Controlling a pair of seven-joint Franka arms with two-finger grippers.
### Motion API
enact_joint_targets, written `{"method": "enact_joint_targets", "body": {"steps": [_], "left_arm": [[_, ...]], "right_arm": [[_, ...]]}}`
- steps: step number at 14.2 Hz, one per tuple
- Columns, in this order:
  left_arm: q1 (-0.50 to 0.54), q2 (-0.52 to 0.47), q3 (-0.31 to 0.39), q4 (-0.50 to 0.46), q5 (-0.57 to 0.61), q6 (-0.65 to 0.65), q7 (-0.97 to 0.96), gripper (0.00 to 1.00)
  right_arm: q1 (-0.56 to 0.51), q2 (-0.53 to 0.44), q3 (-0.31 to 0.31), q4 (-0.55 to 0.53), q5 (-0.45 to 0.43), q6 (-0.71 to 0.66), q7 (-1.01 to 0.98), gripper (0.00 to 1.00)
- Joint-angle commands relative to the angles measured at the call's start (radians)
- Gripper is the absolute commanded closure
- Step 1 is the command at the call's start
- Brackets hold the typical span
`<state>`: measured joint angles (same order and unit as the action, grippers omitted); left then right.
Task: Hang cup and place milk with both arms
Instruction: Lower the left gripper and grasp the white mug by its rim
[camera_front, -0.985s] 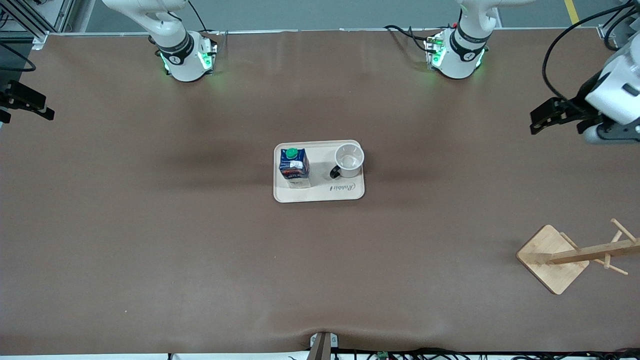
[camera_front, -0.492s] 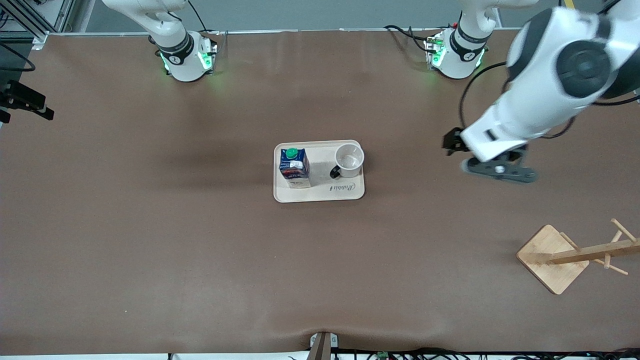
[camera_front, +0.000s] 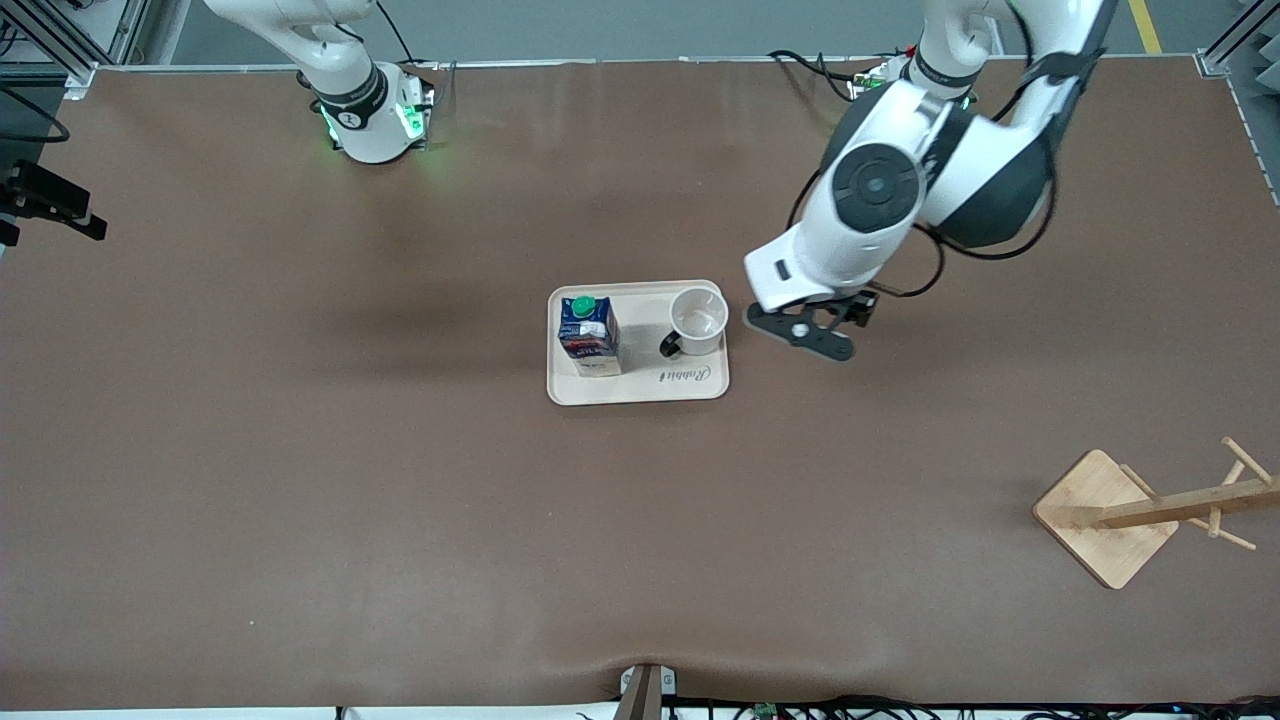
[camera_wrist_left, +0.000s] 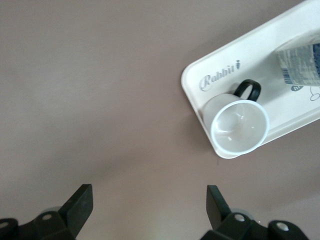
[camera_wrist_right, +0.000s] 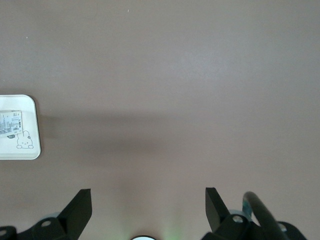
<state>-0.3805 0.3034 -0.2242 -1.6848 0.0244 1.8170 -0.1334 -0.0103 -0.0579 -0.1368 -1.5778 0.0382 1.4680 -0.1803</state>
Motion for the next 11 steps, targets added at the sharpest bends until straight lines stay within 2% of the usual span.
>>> {"method": "enact_joint_targets", "body": {"steps": [1, 6, 11], "left_arm": [[-0.040, 0.072, 0.002, 0.005, 0.025, 0.067, 0.040, 0.00], [-0.106, 0.219, 0.002, 0.007, 0.083, 0.211, 0.075, 0.00], [-0.109, 0.287, 0.002, 0.008, 0.092, 0.219, 0.083, 0.00]], "right_arm": [[-0.023, 0.016, 0.011, 0.042, 0.017, -0.012, -0.018, 0.00], [-0.023, 0.033, 0.011, 0.041, 0.017, -0.014, -0.019, 0.00], [-0.022, 0.035, 0.011, 0.041, 0.017, -0.014, -0.018, 0.00]]}}
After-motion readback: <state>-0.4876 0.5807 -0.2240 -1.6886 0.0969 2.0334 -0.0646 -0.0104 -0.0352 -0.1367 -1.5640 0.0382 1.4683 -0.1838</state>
